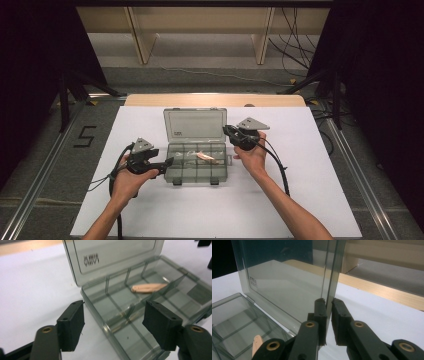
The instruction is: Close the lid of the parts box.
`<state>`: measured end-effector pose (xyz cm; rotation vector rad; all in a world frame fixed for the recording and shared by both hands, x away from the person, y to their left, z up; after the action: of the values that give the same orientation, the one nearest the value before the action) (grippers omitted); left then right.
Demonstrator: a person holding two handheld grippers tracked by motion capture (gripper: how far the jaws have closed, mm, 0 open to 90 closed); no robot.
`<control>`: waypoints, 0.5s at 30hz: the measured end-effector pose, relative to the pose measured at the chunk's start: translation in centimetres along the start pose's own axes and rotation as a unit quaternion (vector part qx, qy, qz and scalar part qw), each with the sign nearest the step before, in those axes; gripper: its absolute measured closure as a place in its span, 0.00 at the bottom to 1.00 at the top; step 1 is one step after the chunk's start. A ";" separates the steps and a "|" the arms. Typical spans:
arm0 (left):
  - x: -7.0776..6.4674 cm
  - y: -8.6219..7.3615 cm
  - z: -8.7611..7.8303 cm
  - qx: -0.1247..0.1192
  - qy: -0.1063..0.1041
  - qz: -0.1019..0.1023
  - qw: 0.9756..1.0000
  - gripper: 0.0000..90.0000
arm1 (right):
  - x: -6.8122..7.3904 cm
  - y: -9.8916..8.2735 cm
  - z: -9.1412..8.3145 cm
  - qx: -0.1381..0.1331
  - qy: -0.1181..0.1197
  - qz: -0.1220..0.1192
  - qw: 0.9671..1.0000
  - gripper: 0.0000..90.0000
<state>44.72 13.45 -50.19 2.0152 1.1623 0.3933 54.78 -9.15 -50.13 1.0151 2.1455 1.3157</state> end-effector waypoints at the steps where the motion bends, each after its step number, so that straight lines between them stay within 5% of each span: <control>1: -0.1 0.4 -0.2 -0.010 0.004 -0.004 1.000 0.35 | 0.0 0.0 0.0 0.000 0.000 0.000 1.000 0.93; 5: 0.1 2.1 -1.0 -0.038 0.009 -0.009 0.999 0.33 | 0.0 0.0 0.0 -0.001 -0.005 0.003 1.000 0.93; 6: 3.4 4.6 -1.7 -0.047 0.062 0.195 0.978 0.33 | 0.0 0.0 -0.1 -0.001 -0.005 0.002 1.000 0.93; 7: 3.4 4.6 -1.7 -0.047 0.062 0.195 0.978 0.33 | 0.1 0.0 -0.1 -0.005 -0.001 0.004 1.000 0.93; 8: 3.5 5.2 -1.9 -0.050 0.059 0.208 0.975 0.33 | 0.1 0.0 -0.1 -0.005 -0.001 0.004 1.000 0.93; 10: 3.1 6.1 -2.1 -0.063 0.047 0.196 0.977 0.33 | 0.2 -0.1 -0.2 0.000 -0.001 0.007 1.000 0.93; 15: 3.3 8.1 -2.5 -0.079 0.053 0.188 0.977 0.34 | 0.1 0.1 -0.1 -0.010 -0.007 0.002 1.000 0.93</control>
<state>49.94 15.00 -42.85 2.0898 0.7775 0.7667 54.62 -9.11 -50.01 1.0192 2.1173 1.3262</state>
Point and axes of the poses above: each handheld gripper's, and its own axes: z roughly forward along the jaws, y roughly out of its top, x roughly to its left, the point moved 10 cm from there along z, roughly forward along the jaws, and after that the axes turned 6 degrees about x, right-handed, at the moved point
